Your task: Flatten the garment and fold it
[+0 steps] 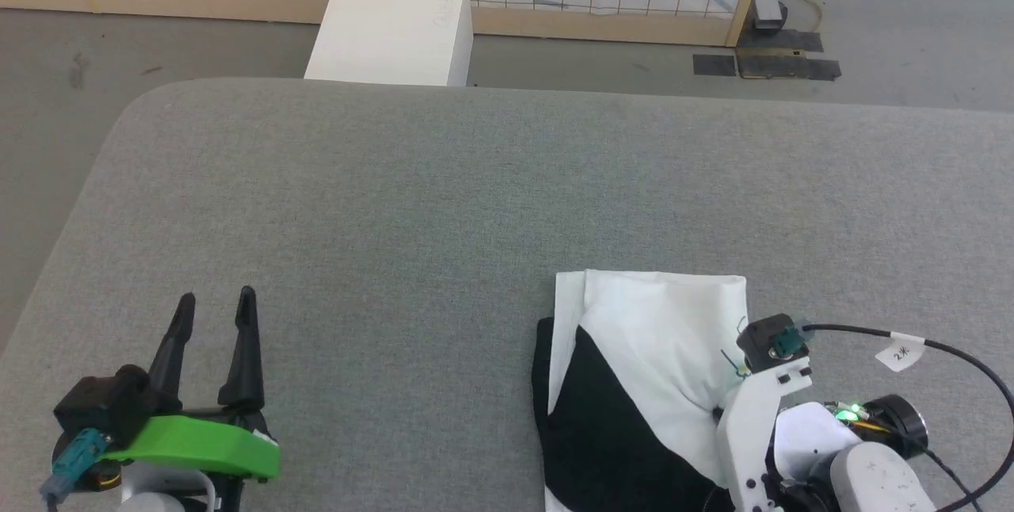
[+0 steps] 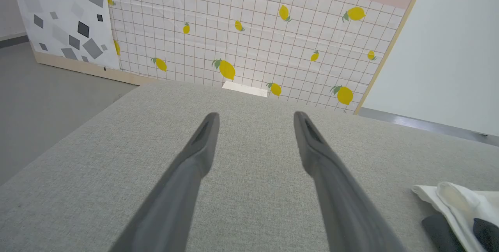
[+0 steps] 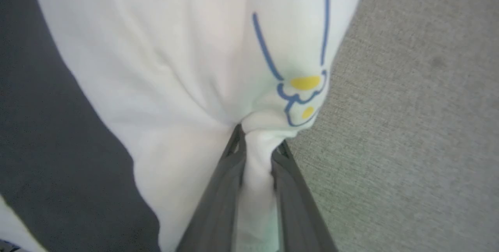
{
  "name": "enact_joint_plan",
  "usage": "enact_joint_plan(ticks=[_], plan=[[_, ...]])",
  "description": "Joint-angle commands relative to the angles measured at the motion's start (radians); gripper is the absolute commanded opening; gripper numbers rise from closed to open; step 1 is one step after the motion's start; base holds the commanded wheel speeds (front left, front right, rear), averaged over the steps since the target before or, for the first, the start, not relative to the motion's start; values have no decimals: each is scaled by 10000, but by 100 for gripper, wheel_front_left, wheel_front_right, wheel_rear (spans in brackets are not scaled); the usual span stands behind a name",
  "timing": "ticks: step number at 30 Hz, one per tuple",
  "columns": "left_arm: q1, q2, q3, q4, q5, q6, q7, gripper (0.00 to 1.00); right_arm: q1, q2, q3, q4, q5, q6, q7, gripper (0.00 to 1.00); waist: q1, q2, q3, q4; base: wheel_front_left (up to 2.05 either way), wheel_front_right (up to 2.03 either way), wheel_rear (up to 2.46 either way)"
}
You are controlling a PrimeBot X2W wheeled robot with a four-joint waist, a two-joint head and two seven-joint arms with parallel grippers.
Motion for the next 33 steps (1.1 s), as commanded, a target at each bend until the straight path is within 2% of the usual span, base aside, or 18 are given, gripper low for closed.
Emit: enact_joint_plan(ticks=[1, 4, 8, 11, 14, 18, 22, 27, 33], plan=[[-192, 9, -75, 33, -63, -61, -36, 100, -121, -286, 193, 85, 112, -21, 55, 0, 0, -1, -6, -2, 0, 0, 0], [-222, 113, -157, 19, -62, -64, -36, 100, -423, -1105, 1009, -356, 508, -21, 332, 0, 0, -1, 15, -185, 0, 0, 0], [-149, 218, 1, -162, -114, -66, -36, 100, -969, -2880, 2076, -1192, 1261, -21, 1176, 0, 0, -1, 253, -1030, 0, 0, 0], [-131, 268, 58, -309, -141, -67, -36, 100, -1355, -3846, 2232, -1566, 1698, -21, 1754, 0, 0, -1, 568, -1975, 0, 0, 0], [-253, 369, 40, -451, -161, -68, -36, 100, -1634, -4370, 2038, -1731, 1800, -21, 2014, 0, 0, -1, 930, -2744, 0, 0, 0], [-570, 700, -138, -673, -189, -69, -17, 100, -1958, -4701, 1463, -1668, 1805, -21, 2047, 0, 0, -1, 1521, -3699, 0, 0, 0], [-849, 1090, -207, -868, -265, -69, 99, 100, -2223, -4683, 690, -1440, 1586, -21, 1849, 0, 0, -1, 2075, -4238, 0, 0, 0], [-1031, 1552, -22, -1221, -311, -62, 255, 100, -2461, -4532, -445, -974, 1087, -21, 1524, 0, 0, -1, 2773, -4416, 0, 0, 0], [-1068, 2127, 571, -1951, -362, 152, 523, 100, -2930, -4205, -2056, -610, 265, -21, 1141, 0, 0, -1, 3701, -4156, 0, 0, 0]])
